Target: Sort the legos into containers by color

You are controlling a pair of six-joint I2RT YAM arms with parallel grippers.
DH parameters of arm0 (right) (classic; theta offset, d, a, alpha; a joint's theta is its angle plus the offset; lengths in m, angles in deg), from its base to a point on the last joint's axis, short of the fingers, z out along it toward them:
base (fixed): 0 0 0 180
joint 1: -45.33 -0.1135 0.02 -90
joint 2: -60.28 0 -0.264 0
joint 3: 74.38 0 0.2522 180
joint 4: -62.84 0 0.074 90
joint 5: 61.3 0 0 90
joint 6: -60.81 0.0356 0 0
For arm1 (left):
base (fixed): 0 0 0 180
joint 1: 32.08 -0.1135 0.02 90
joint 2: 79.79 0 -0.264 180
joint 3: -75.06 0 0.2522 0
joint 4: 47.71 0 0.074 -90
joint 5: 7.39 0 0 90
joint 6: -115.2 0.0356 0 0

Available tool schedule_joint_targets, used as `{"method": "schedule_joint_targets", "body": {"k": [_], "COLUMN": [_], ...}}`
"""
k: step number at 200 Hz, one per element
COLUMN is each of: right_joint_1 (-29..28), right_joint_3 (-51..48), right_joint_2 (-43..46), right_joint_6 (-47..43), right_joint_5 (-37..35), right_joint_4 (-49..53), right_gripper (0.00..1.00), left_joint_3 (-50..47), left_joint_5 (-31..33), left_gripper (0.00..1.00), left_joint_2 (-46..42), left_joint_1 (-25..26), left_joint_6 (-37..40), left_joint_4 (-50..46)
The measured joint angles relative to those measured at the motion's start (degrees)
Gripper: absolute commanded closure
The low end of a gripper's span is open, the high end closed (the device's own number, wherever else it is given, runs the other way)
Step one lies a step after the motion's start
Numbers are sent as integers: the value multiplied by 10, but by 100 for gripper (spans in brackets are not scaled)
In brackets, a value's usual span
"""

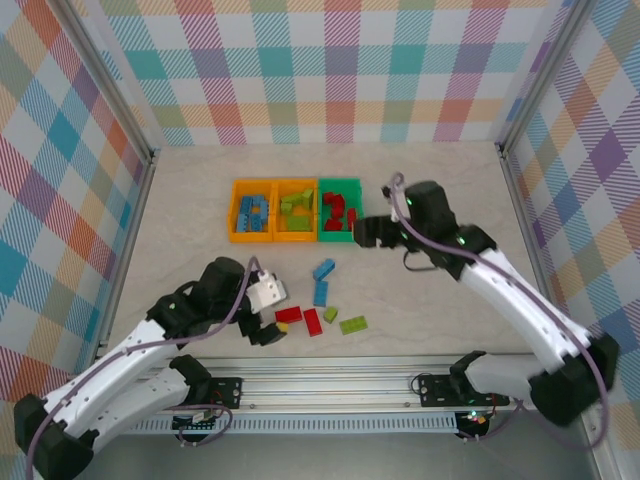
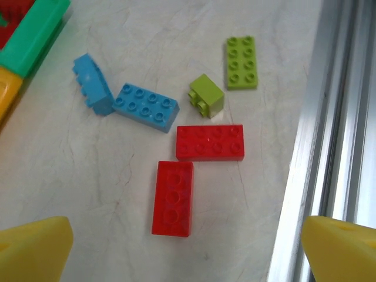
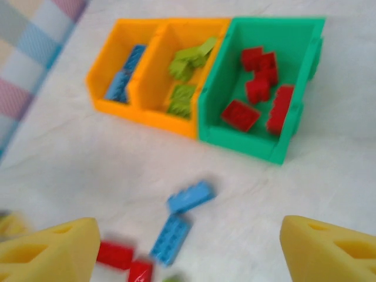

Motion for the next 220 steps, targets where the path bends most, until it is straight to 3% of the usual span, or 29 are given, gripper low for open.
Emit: {"method": "schedule_joint_targets", "body": {"k": [22, 48, 78, 103, 145, 166, 194, 220], "right_joint_1": [0, 0, 0, 0, 0, 0, 0, 0], "right_joint_3": [-71, -123, -141, -147, -167, -167, -167, -167], "right_joint_2": [77, 108, 115, 121, 126, 123, 124, 123], "right_joint_6": [21, 39, 56, 71, 89, 96, 99, 99], "right_joint_5": [49, 79, 92, 100, 124, 131, 131, 134], "right_joint_4": [11, 34, 60, 62, 61, 61, 61, 60], "right_gripper": [0, 0, 0, 0, 0, 0, 0, 0], "left_joint_3": [85, 158, 207, 263, 329, 340, 340, 343], "left_joint_5": [42, 84, 133, 167, 203, 219, 226, 224], "left_gripper": [1, 6, 10, 14, 34, 51, 87, 90], "left_joint_2": [111, 253, 403, 512, 619, 642, 650, 648], "left_joint_1": [0, 4, 15, 33, 54, 55, 55, 55], "left_joint_6": [-162, -311, -408, -428, -423, -422, -421, -419], "left_joint_4": [39, 93, 133, 138, 141, 140, 141, 143]}}
